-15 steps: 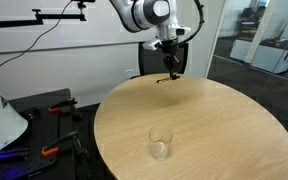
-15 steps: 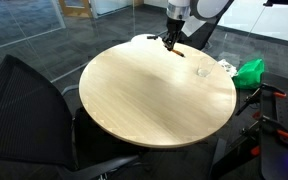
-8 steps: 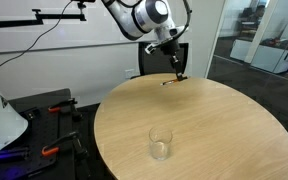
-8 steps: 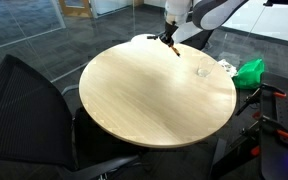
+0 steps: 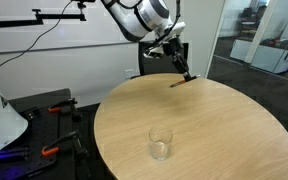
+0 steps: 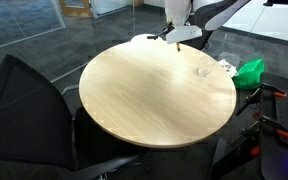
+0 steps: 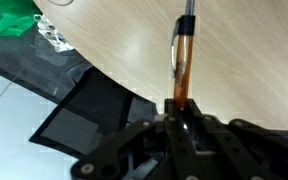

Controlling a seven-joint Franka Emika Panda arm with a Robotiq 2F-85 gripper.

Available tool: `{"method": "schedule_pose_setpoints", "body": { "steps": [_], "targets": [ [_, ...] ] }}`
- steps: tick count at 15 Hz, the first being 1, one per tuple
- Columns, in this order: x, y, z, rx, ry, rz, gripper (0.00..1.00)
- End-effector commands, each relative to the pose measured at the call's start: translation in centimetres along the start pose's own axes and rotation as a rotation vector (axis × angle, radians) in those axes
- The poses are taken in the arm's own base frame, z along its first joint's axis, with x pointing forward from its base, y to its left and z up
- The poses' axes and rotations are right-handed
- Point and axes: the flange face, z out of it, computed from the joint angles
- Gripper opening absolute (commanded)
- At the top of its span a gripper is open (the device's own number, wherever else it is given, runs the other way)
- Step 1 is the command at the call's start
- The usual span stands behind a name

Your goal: Put the pen in the glass

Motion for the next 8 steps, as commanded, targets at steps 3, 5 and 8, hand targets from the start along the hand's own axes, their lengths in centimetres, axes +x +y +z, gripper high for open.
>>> {"method": "schedule_pose_setpoints", "body": {
  "steps": [3, 5, 8],
  "targets": [
    [0.2, 0.7, 0.5, -0.08, 0.044, 0.09, 0.14],
    [-0.2, 0.5, 0.8, -0.074, 0.031, 0.08, 0.14],
    [0.0, 0.5, 1.1, -0.122, 0.067, 0.158, 0.04]
  ]
}}
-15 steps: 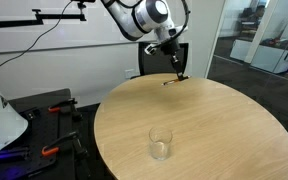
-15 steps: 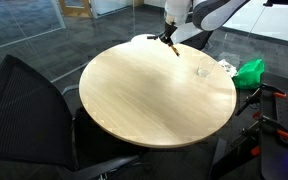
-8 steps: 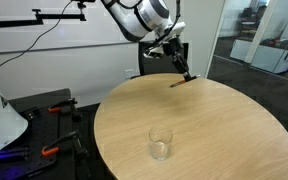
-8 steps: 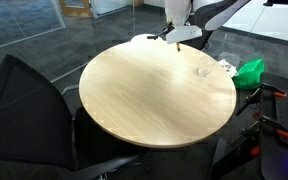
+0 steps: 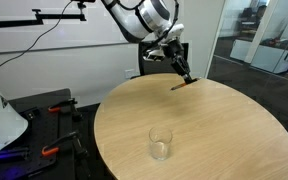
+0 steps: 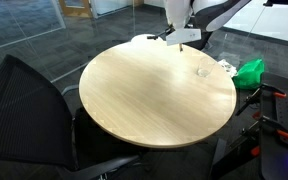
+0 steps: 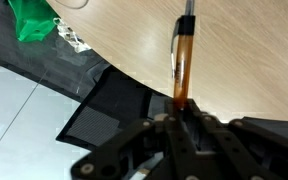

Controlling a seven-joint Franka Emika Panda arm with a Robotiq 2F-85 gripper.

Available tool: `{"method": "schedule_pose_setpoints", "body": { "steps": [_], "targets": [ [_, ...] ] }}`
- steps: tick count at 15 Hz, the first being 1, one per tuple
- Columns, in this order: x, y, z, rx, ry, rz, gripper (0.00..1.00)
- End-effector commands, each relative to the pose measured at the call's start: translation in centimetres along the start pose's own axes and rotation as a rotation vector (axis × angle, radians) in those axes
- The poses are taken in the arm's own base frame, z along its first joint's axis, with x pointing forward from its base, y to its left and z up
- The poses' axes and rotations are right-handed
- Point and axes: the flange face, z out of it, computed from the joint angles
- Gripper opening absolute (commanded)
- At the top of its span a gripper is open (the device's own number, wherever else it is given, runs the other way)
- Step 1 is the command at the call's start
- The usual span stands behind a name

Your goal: Put the pen in the glass

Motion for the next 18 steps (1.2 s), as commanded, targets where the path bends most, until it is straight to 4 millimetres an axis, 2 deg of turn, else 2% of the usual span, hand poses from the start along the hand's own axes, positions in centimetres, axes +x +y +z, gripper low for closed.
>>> {"method": "schedule_pose_setpoints", "body": {
  "steps": [1, 12, 16, 18],
  "targets": [
    [0.3, 0.2, 0.3, -0.073, 0.069, 0.141, 0.04],
    [-1.7, 4.7, 1.3, -0.441, 0.287, 0.609, 0.04],
    [-2.4, 6.7, 2.9, -0.6, 0.341, 0.7, 0.04],
    [-2.8, 7.0, 4.4, -0.645, 0.333, 0.71, 0.04]
  ]
}}
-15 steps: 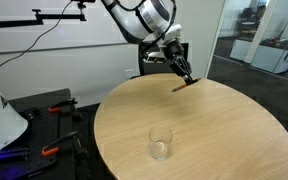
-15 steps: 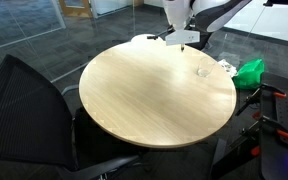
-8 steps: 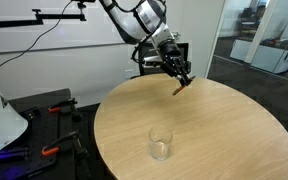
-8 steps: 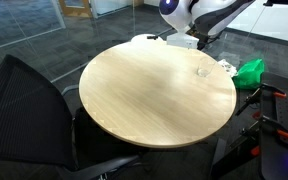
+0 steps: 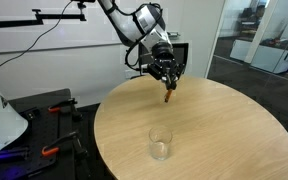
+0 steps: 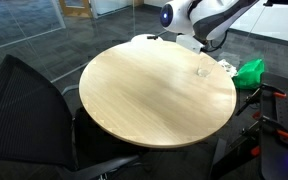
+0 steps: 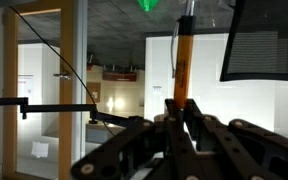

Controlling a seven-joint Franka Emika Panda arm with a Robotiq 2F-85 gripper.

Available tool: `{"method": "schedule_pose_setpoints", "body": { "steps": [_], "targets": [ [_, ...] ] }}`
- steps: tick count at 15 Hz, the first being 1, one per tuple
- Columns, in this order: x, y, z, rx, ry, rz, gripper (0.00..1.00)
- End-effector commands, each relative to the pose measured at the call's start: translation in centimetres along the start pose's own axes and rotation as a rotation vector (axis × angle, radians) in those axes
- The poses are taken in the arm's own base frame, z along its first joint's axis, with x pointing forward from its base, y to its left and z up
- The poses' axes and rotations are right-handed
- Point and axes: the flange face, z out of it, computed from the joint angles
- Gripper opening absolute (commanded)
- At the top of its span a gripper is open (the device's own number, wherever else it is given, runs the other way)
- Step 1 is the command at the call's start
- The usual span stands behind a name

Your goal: Put the pen in the glass

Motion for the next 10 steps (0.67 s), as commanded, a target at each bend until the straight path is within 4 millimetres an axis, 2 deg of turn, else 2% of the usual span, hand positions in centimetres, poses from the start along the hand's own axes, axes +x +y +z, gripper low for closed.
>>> {"method": "schedule_pose_setpoints", "body": {
  "steps": [1, 6, 10],
  "targets": [
    [-1.2, -0.1, 2.1, -0.09, 0.014, 0.03, 0.04],
    [-3.3, -0.3, 4.8, -0.145, 0.013, 0.004, 0.04],
    [-5.1, -0.4, 5.4, -0.159, 0.02, -0.028, 0.04]
  ]
}}
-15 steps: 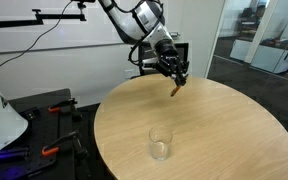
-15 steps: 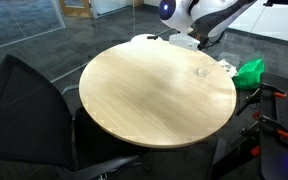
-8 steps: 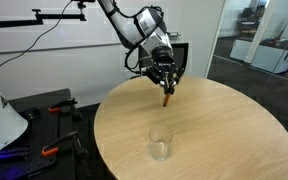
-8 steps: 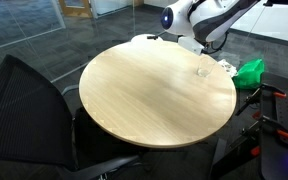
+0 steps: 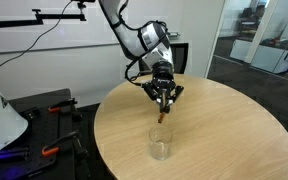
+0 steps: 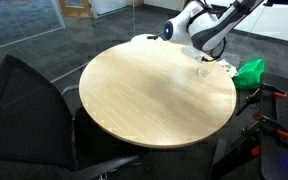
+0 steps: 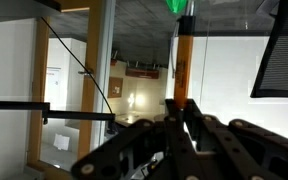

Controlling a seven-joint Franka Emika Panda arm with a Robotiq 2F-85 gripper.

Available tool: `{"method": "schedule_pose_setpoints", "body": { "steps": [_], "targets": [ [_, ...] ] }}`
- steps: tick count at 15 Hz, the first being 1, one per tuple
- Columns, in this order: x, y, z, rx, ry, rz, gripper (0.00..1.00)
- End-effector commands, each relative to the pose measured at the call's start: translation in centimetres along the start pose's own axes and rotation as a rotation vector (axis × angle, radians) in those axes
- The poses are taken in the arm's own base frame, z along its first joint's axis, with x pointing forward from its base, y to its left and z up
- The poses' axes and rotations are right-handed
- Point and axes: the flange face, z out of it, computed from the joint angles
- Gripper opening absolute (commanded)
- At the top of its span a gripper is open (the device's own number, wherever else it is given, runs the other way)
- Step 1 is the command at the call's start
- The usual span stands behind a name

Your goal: Put the pen in the glass

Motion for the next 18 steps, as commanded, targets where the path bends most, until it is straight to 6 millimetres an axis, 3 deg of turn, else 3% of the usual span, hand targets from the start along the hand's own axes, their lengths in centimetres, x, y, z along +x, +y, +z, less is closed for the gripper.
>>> {"method": "schedule_pose_setpoints", "body": {
  "steps": [1, 13, 14, 15, 18],
  "targets": [
    [-1.3, -0.5, -0.3, -0.03, 0.007, -0.006, 0.04],
    [-5.9, -1.4, 0.8, -0.075, 0.037, -0.055, 0.04],
    [-6.1, -1.4, 0.8, -0.082, 0.035, -0.058, 0.39],
    [-6.1, -1.4, 0.8, -0.086, 0.034, -0.057, 0.41],
    [-6.2, -1.6, 0.7, -0.095, 0.034, -0.055, 0.62]
  ]
}}
